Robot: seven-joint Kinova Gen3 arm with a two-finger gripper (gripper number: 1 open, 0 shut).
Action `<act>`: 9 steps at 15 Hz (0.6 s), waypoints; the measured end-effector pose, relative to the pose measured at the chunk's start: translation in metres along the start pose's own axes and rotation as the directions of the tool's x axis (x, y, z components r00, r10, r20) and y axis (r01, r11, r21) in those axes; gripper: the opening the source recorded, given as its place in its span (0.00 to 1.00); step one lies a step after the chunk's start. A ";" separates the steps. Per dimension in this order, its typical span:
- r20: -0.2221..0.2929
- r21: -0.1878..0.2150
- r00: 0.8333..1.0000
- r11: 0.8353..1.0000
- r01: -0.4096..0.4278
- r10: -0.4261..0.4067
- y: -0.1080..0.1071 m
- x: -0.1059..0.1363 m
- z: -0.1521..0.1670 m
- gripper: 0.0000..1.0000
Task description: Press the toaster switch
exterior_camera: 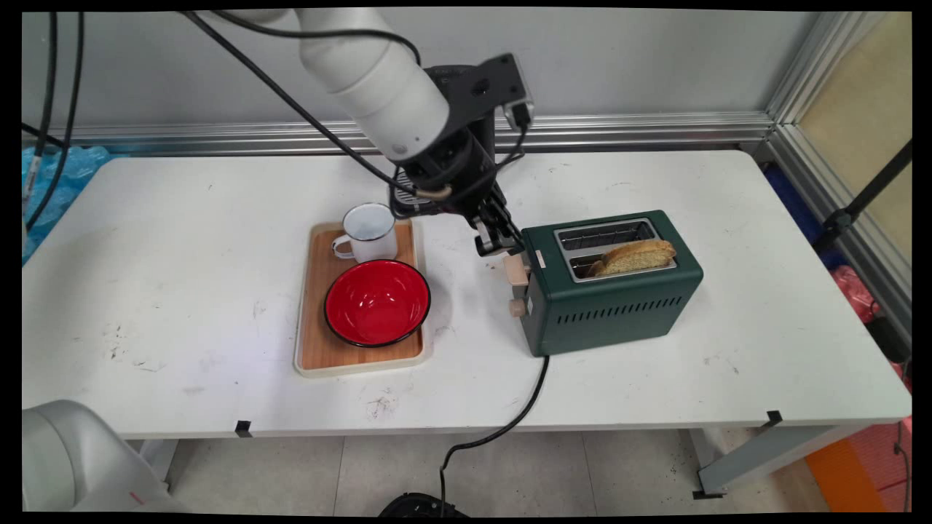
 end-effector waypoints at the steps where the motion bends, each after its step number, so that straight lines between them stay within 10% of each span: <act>1: 0.005 0.000 1.000 1.000 -0.001 0.001 0.001 0.001 0.005 0.00; 9: 0.048 -0.014 0.999 1.000 -0.001 0.002 0.005 0.001 0.034 0.00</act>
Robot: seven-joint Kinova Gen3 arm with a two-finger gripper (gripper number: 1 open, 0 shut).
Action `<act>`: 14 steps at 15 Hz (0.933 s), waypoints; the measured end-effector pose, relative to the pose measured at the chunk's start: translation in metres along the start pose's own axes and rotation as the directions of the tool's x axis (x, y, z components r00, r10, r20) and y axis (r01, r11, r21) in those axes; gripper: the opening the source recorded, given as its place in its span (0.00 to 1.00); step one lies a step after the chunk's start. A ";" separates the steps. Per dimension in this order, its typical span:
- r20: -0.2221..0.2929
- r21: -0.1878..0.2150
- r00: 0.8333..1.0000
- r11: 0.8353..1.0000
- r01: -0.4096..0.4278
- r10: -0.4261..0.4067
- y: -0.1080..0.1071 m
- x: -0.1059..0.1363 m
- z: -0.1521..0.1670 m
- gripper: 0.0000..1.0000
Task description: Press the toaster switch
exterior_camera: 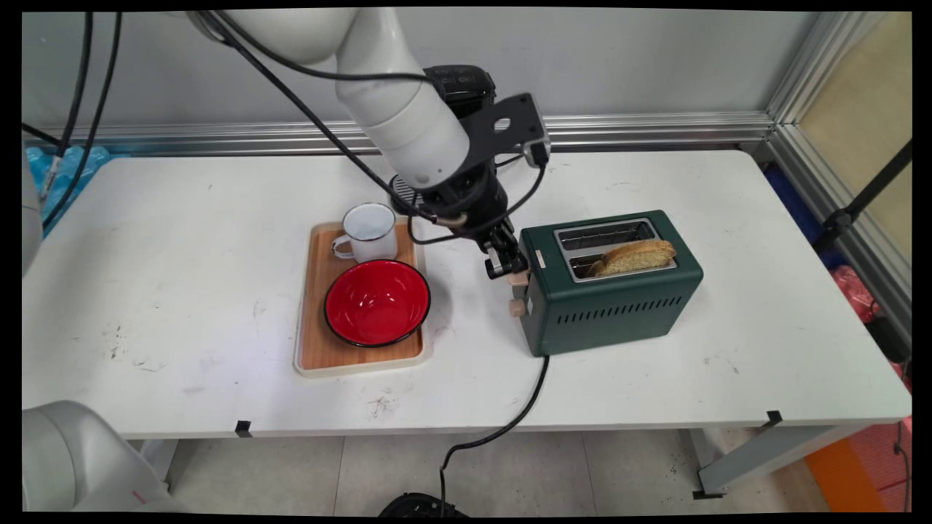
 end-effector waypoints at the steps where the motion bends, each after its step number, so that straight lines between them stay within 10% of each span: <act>1: 0.006 -0.001 1.000 1.000 0.000 0.000 0.000 0.000 0.004 0.00; 14: 0.047 -0.005 0.999 1.000 0.012 -0.012 -0.001 -0.004 0.032 0.00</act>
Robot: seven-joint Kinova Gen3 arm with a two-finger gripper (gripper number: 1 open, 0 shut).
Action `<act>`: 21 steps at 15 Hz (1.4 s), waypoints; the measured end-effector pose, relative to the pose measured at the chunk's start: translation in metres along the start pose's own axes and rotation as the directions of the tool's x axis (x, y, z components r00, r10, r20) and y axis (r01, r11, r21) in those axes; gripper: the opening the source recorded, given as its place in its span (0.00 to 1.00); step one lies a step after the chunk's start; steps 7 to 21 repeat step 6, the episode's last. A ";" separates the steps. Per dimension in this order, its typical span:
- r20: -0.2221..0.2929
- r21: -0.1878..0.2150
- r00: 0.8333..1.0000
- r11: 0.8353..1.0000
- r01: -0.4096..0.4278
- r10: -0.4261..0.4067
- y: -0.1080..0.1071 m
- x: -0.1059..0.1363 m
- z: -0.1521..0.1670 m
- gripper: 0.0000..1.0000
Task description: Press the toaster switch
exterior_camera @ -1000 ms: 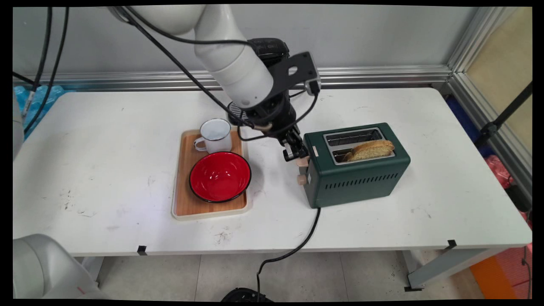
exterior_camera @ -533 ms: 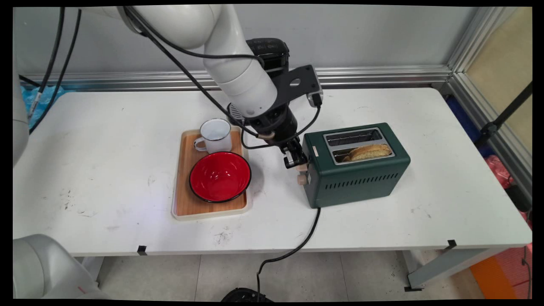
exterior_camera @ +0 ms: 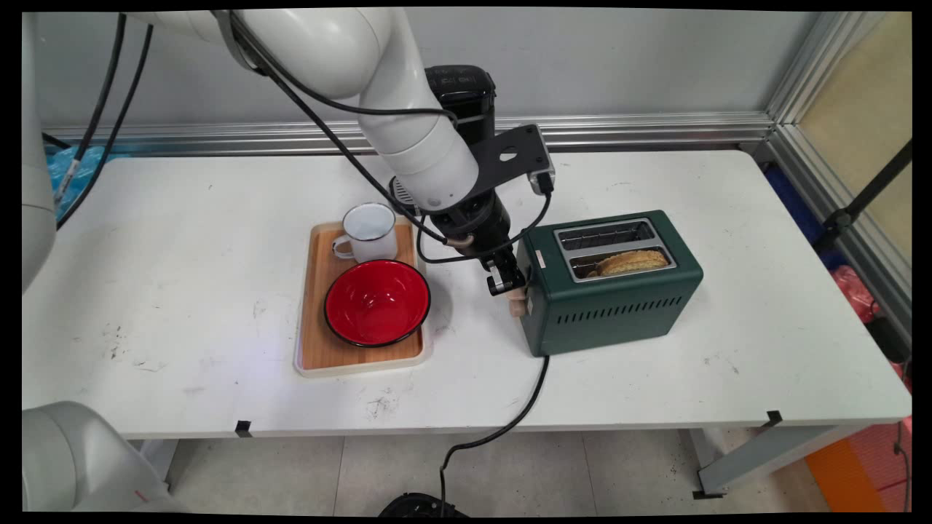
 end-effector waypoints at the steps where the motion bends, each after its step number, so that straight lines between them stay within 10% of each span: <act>1: 0.001 -0.001 1.000 1.000 0.002 -0.002 0.000 0.000 0.001 0.00; 21: 0.005 -0.004 1.000 1.000 0.007 -0.006 0.000 -0.001 0.006 0.00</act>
